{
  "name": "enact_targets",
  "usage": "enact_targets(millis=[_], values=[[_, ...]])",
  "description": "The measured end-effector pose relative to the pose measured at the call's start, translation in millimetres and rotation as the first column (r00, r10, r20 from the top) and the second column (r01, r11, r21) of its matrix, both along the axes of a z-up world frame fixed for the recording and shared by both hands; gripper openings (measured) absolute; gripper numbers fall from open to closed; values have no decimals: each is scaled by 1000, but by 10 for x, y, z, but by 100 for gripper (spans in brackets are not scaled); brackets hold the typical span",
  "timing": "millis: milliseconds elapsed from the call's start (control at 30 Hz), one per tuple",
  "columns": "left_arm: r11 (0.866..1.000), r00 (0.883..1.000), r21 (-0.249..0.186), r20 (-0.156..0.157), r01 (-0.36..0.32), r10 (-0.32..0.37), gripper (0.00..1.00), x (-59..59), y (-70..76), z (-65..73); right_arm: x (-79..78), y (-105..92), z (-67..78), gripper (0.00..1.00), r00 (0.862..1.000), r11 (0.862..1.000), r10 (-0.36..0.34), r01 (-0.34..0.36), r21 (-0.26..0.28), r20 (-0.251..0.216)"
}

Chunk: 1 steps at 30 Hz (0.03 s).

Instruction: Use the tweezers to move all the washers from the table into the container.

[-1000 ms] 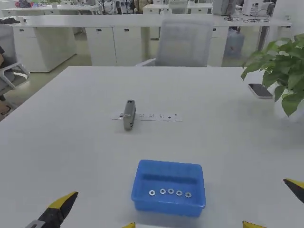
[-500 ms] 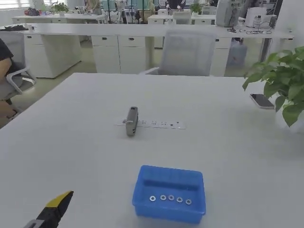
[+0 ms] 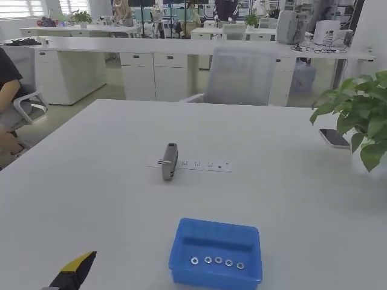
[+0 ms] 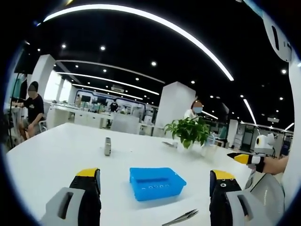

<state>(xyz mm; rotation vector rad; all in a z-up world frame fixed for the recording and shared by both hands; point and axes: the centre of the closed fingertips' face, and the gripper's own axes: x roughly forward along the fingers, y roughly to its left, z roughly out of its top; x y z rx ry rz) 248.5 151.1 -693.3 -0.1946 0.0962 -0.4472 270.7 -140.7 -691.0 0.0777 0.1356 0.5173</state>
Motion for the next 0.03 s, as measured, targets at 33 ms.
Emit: enact_targets(millis=[33], values=[[1000, 1000, -1, -1, 2, -2, 99, -1, -3, -1, 1, -4, -2, 96, 1000, 1000, -2, 2, 1, -1]])
